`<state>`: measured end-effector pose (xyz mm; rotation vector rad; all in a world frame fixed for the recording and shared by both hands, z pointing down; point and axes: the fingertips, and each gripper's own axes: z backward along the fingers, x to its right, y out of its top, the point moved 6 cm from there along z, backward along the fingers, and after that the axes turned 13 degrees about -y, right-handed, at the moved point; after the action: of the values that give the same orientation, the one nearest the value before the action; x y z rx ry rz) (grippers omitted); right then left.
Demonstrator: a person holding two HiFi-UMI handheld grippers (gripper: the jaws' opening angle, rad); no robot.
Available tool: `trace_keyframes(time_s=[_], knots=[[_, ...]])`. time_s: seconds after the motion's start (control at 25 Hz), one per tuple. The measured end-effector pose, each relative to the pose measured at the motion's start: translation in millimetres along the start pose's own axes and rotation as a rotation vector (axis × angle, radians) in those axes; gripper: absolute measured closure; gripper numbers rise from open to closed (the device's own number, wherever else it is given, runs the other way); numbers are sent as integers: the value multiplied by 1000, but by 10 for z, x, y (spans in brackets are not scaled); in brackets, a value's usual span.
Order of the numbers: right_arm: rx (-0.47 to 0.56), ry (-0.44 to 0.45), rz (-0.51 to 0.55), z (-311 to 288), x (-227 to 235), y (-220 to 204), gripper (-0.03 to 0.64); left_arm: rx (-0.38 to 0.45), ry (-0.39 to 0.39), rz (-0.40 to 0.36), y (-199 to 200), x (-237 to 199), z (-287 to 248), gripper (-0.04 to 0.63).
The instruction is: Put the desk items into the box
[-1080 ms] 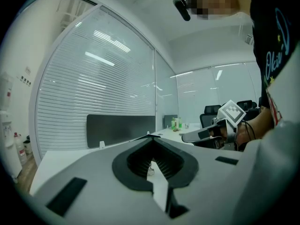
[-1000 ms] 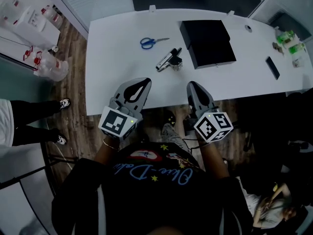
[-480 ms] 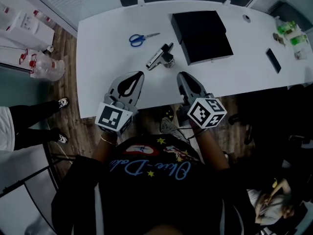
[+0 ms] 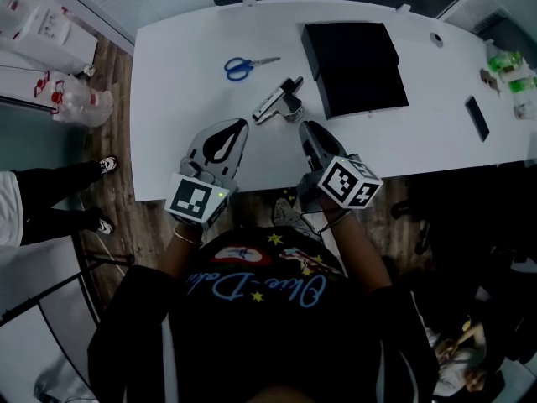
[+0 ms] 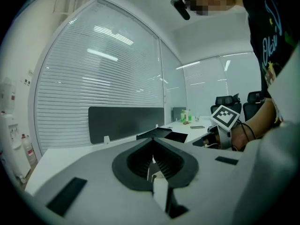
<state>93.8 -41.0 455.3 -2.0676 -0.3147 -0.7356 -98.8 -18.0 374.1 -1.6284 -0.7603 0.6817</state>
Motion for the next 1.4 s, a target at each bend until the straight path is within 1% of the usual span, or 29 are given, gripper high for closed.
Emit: trace_keyframes(time_s=[0.4,0.56,0.64,0.76,0.92,1.28,1.4], knots=[[-79,-31,-113,-328,165,-110,512,-11,19,3,-6,-94,-74,586],[-108,-36,-149,-437,184,-155,509,-28,40,9,-16,-131,-43,586],[-120,-45,-155,-484,204,-171,508,-50,54,15,-18,-147,-20,586],[-135,-56,-156,-560,216,-185,502,-34,75,20,-12,-177,18,586],[-153,-69,-176,-646,230,-215,499,-50,113,23,-14,-221,108,586],[-164,-81,-216,-770,243,-229,499,-57,157,30,-33,-256,232,586],[-169,-99,-239,-774,259,-237,514,-73,172,31,-30,-264,265,586]])
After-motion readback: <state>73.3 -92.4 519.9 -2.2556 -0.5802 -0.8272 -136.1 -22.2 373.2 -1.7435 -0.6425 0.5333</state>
